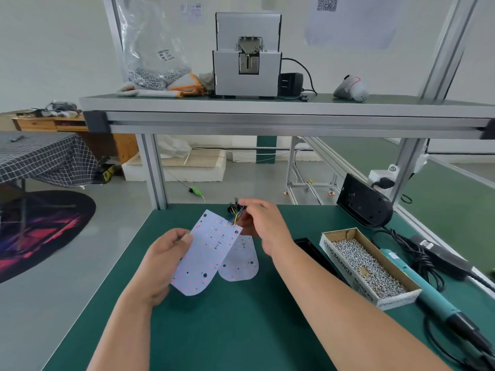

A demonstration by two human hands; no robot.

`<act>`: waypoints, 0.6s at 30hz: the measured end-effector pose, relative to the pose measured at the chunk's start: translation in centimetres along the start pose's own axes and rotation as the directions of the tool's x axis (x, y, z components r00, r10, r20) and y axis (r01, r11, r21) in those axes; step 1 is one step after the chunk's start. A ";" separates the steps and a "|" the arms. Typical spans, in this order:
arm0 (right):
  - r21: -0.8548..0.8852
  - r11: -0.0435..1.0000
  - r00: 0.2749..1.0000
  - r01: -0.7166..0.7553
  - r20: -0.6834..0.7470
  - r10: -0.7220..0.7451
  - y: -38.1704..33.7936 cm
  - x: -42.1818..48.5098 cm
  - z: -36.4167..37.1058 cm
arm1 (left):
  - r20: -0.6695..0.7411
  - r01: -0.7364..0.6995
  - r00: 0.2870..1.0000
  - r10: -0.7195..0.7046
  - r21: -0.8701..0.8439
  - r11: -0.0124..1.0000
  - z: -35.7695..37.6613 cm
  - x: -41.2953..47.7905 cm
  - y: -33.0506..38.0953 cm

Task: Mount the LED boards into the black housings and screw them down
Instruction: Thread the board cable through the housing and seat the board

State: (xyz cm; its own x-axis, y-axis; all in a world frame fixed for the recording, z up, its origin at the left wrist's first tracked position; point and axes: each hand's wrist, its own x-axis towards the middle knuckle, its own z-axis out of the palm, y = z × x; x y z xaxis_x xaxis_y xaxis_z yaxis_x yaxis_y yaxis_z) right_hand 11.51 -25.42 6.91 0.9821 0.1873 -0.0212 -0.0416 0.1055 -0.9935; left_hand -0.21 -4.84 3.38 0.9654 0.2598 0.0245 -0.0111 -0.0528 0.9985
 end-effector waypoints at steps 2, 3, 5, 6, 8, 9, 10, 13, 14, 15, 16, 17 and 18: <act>-0.183 0.981 0.998 0.058 0.030 -0.053 -0.6 0.0 -0.7 | 0.080 0.017 0.997 -0.009 -0.099 0.995 -0.2 -0.4 0.2; -0.334 0.936 0.993 0.116 0.041 -0.108 -0.9 0.0 -1.1 | 0.124 0.034 0.992 -0.017 -0.140 0.990 -0.3 -0.5 0.1; -0.599 0.762 0.967 0.247 0.103 -0.233 -1.2 0.1 -1.8 | 0.195 0.065 0.980 -0.027 -0.192 0.979 -0.3 -0.6 0.0; -0.681 0.663 0.947 0.312 0.164 -0.278 -1.2 0.2 -2.1 | 0.227 0.072 0.974 -0.022 -0.215 0.974 -0.2 -0.7 0.0; -0.719 0.538 0.896 0.440 0.312 -0.316 -1.3 0.3 -2.9 | 0.279 0.085 0.960 -0.004 -0.278 0.957 0.2 -0.8 0.1; -0.698 0.530 0.876 0.482 0.368 -0.312 -1.5 0.2 -3.4 | 0.293 0.094 0.956 -0.001 -0.303 0.948 0.2 -0.9 0.2; -0.677 0.535 0.863 0.505 0.409 -0.297 -1.5 0.1 -3.8 | 0.304 0.098 0.953 0.003 -0.317 0.943 0.2 -1.0 0.3; -0.669 0.578 0.876 0.467 0.437 -0.203 -1.4 -0.3 -4.9 | 0.333 0.080 0.942 0.033 -0.318 0.945 0.0 -1.3 0.7; -0.676 0.582 0.883 0.452 0.431 -0.186 -1.3 -0.4 -5.0 | 0.344 0.077 0.938 0.038 -0.315 0.946 0.0 -1.4 0.8; -0.688 0.559 0.878 0.463 0.441 -0.185 -1.2 -0.5 -5.1 | 0.349 0.080 0.936 0.037 -0.315 0.946 0.0 -1.4 0.8; -0.704 0.503 0.859 0.502 0.473 -0.196 -1.1 -0.4 -5.1 | 0.352 0.086 0.936 0.032 -0.317 0.945 0.0 -1.4 0.8; -0.713 0.418 0.824 0.562 0.525 -0.213 -1.0 -0.3 -5.0 | 0.354 0.089 0.935 0.032 -0.319 0.944 0.0 -1.4 0.7; -0.711 0.343 0.788 0.614 0.571 -0.230 -0.8 -0.2 -4.8 | 0.359 0.087 0.933 0.036 -0.320 0.943 0.1 -1.3 0.6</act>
State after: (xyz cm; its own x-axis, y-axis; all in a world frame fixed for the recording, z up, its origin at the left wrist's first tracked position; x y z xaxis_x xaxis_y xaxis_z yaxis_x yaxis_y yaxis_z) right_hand 12.20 -30.26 7.17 0.6790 0.6807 0.2750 0.7196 -0.5431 -0.4327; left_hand -1.47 -5.31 3.92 0.9935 -0.1055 0.0416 -0.0103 0.2817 0.9594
